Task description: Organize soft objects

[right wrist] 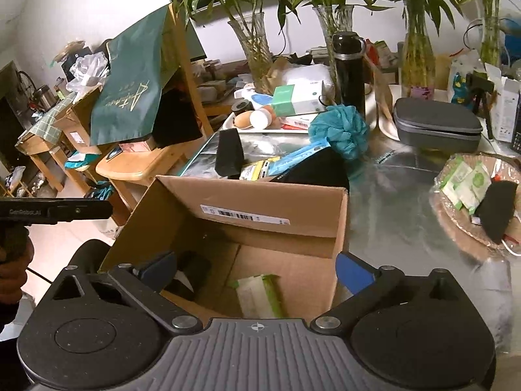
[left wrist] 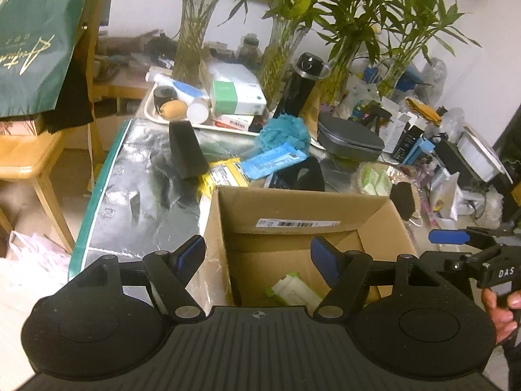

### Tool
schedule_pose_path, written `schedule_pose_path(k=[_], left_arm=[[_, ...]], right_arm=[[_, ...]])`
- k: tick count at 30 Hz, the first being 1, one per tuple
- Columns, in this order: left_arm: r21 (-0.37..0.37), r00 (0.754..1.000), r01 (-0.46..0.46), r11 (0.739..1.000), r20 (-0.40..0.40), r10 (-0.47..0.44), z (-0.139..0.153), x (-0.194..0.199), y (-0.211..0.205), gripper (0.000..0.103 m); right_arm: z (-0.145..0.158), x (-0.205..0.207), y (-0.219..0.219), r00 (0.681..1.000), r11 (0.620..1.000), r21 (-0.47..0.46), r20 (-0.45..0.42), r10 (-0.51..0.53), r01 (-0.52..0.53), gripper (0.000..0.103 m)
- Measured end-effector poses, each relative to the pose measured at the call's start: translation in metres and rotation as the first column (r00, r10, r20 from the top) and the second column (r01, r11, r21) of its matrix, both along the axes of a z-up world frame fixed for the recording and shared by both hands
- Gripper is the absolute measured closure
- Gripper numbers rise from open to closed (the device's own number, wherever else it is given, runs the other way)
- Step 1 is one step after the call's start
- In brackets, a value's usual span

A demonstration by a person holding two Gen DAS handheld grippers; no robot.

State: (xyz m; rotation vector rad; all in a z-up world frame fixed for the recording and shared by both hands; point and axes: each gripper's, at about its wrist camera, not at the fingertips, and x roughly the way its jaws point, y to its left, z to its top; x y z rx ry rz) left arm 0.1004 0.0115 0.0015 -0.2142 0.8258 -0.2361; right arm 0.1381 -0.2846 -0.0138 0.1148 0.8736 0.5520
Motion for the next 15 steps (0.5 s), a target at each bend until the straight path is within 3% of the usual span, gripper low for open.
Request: schedule_pose_path(k=[8, 15], left_arm=[[-0.014, 0.997, 0.027, 1.0, 0.077, -0.026, 0.003, -0.005, 0.001, 0.032], [0.002, 0.997, 0.007, 1.0, 0.079, -0.007, -0.002, -0.002, 0.005, 0.032]], right_arm=[[0.001, 0.008, -0.004, 0.999, 0.999, -0.016, 0.02, -0.05, 0.051, 0.0], [-0.002, 0.017, -0.008, 0.994, 0.994, -0.034, 0.033, -0.101, 0.102, 0.0]])
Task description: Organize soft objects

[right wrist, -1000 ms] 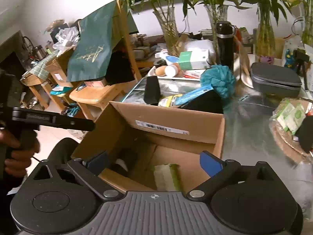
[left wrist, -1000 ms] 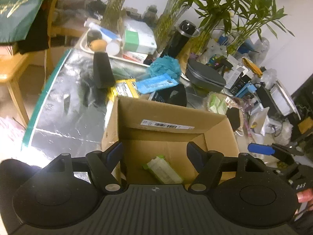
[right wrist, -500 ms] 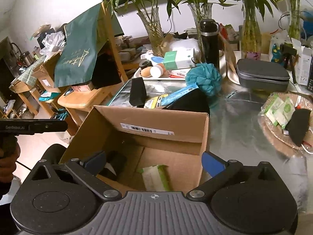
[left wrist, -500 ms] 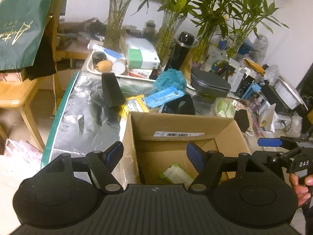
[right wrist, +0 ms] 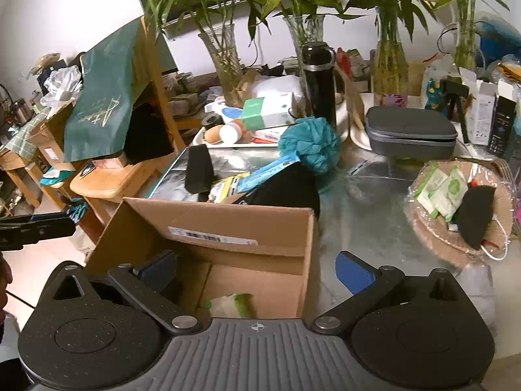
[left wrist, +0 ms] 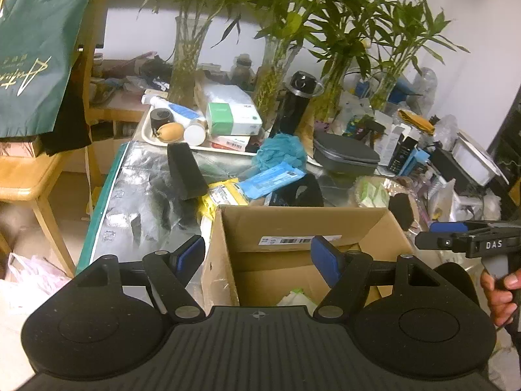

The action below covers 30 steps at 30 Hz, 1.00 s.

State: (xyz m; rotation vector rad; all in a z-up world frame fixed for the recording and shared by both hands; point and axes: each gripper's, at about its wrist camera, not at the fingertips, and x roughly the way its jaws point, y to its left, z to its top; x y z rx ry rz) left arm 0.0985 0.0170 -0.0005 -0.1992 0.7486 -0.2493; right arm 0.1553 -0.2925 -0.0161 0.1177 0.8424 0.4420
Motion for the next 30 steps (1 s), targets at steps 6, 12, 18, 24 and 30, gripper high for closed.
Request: schedule_pose_path(k=[6, 12, 18, 24, 30], left_arm=[[0.007, 1.0, -0.014, 1.0, -0.001, 0.014, -0.004, 0.002, 0.004, 0.026], [0.025, 1.0, -0.014, 1.0, 0.004, 0.014, -0.008, 0.004, 0.004, 0.024], [0.02, 1.0, -0.011, 1.0, 0.009, 0.011, -0.012, 0.007, 0.005, 0.024], [0.012, 1.0, -0.006, 1.0, 0.021, 0.006, -0.014, 0.012, 0.005, 0.024], [0.008, 1.0, -0.001, 1.0, 0.021, 0.001, -0.016, 0.019, 0.004, 0.024]], right_arm=[[-0.002, 0.008, -0.003, 1.0, 1.0, -0.023, 0.012, -0.018, 0.018, 0.0], [-0.009, 0.02, -0.011, 0.998, 0.998, -0.008, 0.007, -0.061, 0.061, 0.0], [-0.017, 0.036, -0.02, 0.993, 0.993, 0.037, -0.012, -0.114, 0.114, 0.0], [-0.022, 0.058, -0.03, 0.989, 0.989, 0.034, -0.014, -0.145, 0.146, 0.0], [-0.026, 0.087, -0.039, 0.99, 0.991, 0.026, -0.042, -0.133, 0.134, 0.0]])
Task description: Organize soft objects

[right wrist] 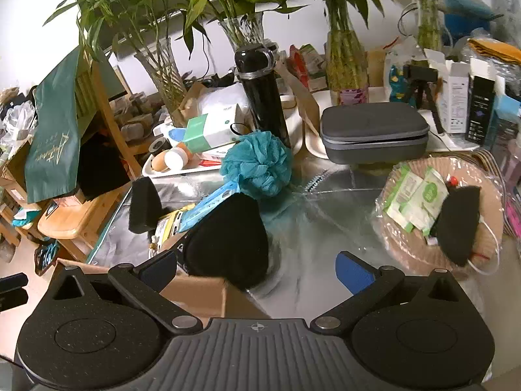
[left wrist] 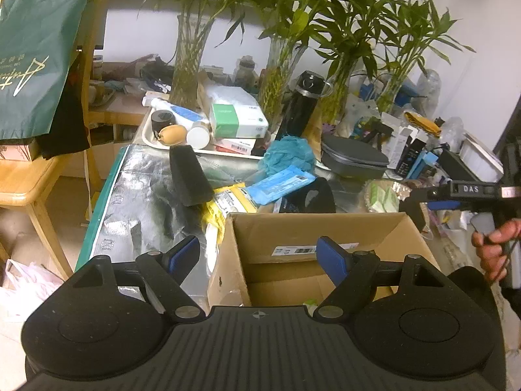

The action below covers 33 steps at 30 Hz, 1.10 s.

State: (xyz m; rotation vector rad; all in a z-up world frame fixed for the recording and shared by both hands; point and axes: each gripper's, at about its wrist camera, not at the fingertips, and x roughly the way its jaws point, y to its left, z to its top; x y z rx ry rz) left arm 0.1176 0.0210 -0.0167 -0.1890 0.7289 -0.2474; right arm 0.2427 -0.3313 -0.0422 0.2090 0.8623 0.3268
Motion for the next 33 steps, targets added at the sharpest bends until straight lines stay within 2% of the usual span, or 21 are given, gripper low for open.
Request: schedule_pose_path(k=[10, 22, 33], left_arm=[[-0.016, 1.0, 0.004, 1.0, -0.007, -0.004, -0.006, 0.004, 0.006, 0.024], [-0.046, 1.0, -0.013, 0.999, -0.003, 0.013, -0.013, 0.005, 0.014, 0.024], [-0.088, 0.997, -0.073, 0.993, 0.0, 0.073, -0.017, 0.009, 0.03, 0.024]], right_arm=[[-0.013, 0.044, 0.001, 0.993, 0.993, 0.014, 0.015, 0.12, -0.12, 0.0], [-0.044, 0.093, 0.01, 0.979, 0.979, 0.048, -0.034, 0.2, -0.199, 0.0], [-0.076, 0.137, 0.018, 0.975, 0.961, 0.205, -0.083, 0.205, -0.185, 0.001]])
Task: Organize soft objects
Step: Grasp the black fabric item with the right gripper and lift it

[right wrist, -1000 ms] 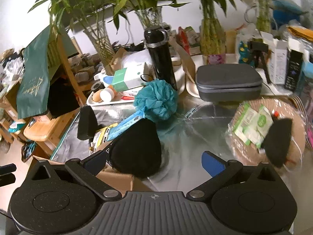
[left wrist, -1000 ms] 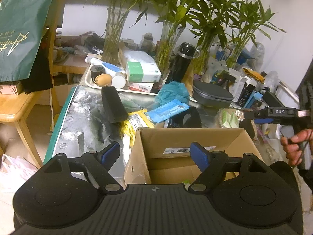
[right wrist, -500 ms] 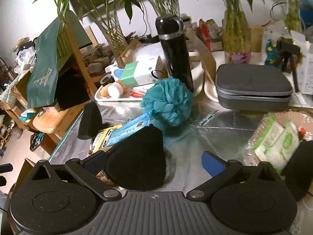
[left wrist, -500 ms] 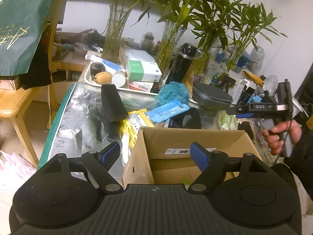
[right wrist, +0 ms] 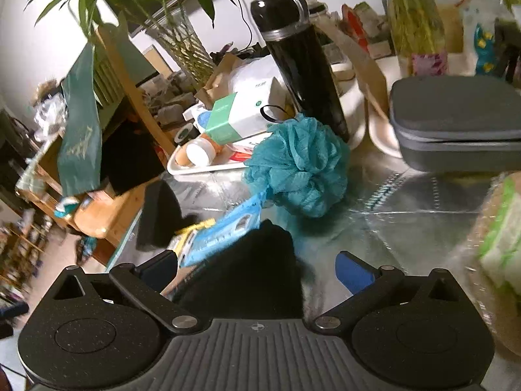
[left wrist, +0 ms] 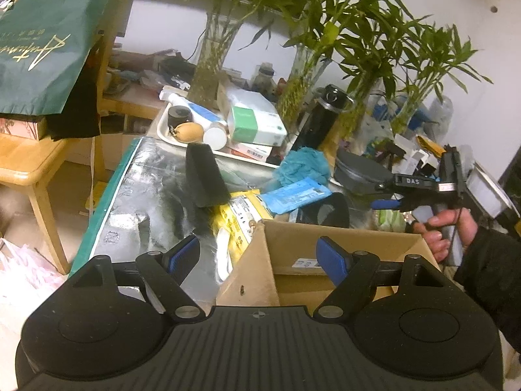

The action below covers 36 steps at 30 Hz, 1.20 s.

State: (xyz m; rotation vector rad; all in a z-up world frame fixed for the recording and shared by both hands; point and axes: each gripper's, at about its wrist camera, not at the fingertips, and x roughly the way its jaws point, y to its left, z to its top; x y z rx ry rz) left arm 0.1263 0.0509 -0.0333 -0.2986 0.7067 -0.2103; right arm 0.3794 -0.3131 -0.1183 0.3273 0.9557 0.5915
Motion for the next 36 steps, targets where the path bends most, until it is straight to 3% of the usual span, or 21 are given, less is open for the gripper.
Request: schedule_pose_path(k=[13, 16, 18, 20, 24, 29, 34, 36], left_arm=[[-0.021, 0.998, -0.032, 0.999, -0.054, 0.031, -0.015, 0.004, 0.013, 0.024], [-0.027, 0.998, -0.033, 0.999, -0.057, 0.032, -0.016, 0.004, 0.013, 0.024], [-0.028, 0.998, -0.033, 0.999, -0.056, 0.032, -0.015, 0.004, 0.014, 0.024], [-0.026, 0.998, -0.033, 0.999, -0.055, 0.032, -0.014, 0.004, 0.014, 0.024], [-0.028, 0.998, -0.031, 0.999, -0.05, 0.029, -0.011, 0.005, 0.013, 0.024], [-0.022, 0.999, -0.023, 1.0, -0.032, 0.022, -0.006, 0.003, 0.01, 0.024], [-0.012, 1.0, -0.016, 1.0, -0.015, 0.016, -0.001, 0.001, 0.008, 0.024], [-0.008, 1.0, -0.014, 1.0, -0.007, 0.014, 0.002, 0.001, 0.007, 0.024]], right_arm=[[-0.061, 0.052, 0.005, 0.984, 0.987, 0.145, -0.174, -0.048, 0.074, 0.017], [-0.069, 0.054, 0.011, 0.979, 0.988, 0.142, -0.203, -0.03, 0.06, 0.031], [-0.068, 0.051, 0.012, 0.977, 0.986, 0.158, -0.21, -0.019, 0.053, 0.051], [-0.063, 0.048, 0.013, 0.978, 0.988, 0.152, -0.206, -0.011, 0.043, 0.056], [-0.042, 0.036, 0.018, 0.993, 0.997, 0.082, -0.121, 0.01, 0.0, 0.067], [-0.012, 0.016, 0.016, 0.999, 1.0, 0.001, 0.032, -0.008, 0.008, 0.071], [0.019, -0.008, 0.019, 0.97, 0.991, -0.13, 0.241, -0.004, 0.036, 0.073], [0.025, -0.013, 0.018, 0.959, 0.984, -0.175, 0.284, 0.008, 0.044, 0.073]])
